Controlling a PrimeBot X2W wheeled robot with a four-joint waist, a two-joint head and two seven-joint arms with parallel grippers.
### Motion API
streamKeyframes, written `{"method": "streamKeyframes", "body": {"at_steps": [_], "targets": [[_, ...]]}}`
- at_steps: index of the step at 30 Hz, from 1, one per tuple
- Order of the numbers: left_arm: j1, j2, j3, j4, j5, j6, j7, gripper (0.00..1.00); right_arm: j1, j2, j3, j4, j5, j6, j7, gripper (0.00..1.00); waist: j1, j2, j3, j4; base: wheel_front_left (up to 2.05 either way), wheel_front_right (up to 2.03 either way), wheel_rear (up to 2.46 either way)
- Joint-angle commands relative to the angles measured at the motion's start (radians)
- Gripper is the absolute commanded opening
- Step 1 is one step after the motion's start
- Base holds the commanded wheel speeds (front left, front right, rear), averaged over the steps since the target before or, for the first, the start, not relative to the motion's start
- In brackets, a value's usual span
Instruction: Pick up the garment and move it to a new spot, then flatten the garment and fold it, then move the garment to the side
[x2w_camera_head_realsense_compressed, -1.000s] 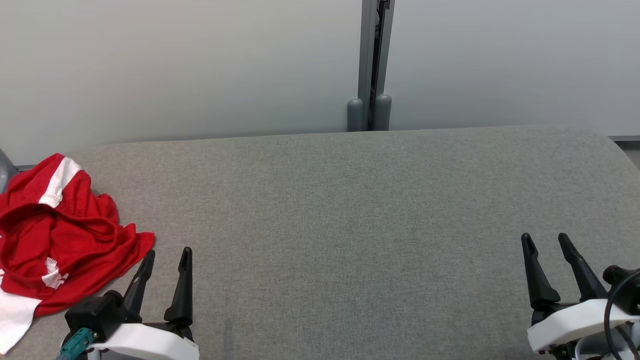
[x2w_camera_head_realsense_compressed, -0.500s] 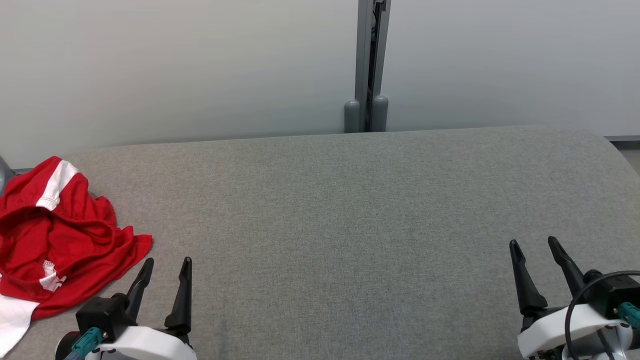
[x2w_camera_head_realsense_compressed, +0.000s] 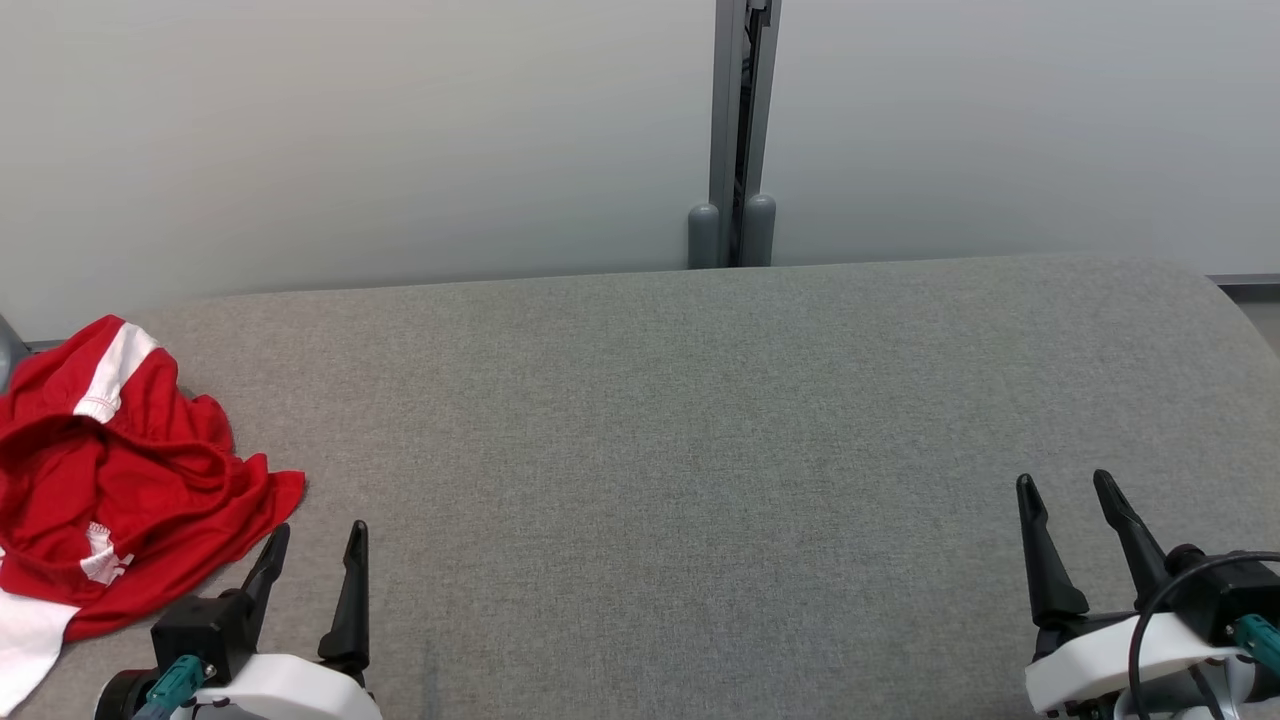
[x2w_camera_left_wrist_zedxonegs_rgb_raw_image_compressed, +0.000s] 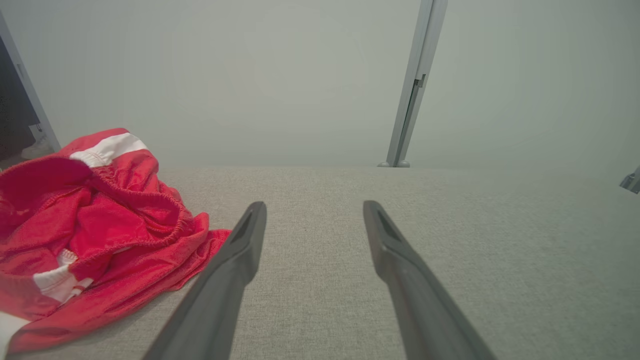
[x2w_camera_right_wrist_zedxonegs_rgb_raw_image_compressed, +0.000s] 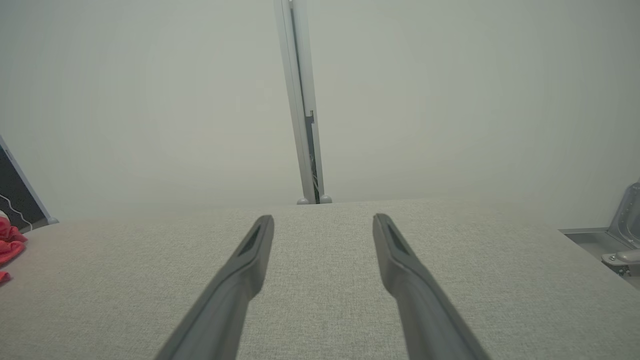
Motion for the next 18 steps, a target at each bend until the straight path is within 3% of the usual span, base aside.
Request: {"method": "streamKeyframes", "body": {"at_steps": [1, 18], "targets": [[-0.020, 0.008, 0.009, 0.001, 0.024, 0.010, -0.005, 1.00, -0.007, -0.005, 0.007, 0.002, -0.008, 0.004, -0.016, 1.00, 0.0000, -0.0001, -0.001, 0.000, 0.00, 0.00, 0.00], [-0.025, 0.014, 0.027, 0.021, 0.084, 0.033, -0.012, 1.00, -0.017, -0.015, 0.042, 0.036, -0.007, 0.004, -0.055, 1.00, 0.0000, -0.0001, -0.008, -0.002, 0.00, 0.00, 0.00]]}}
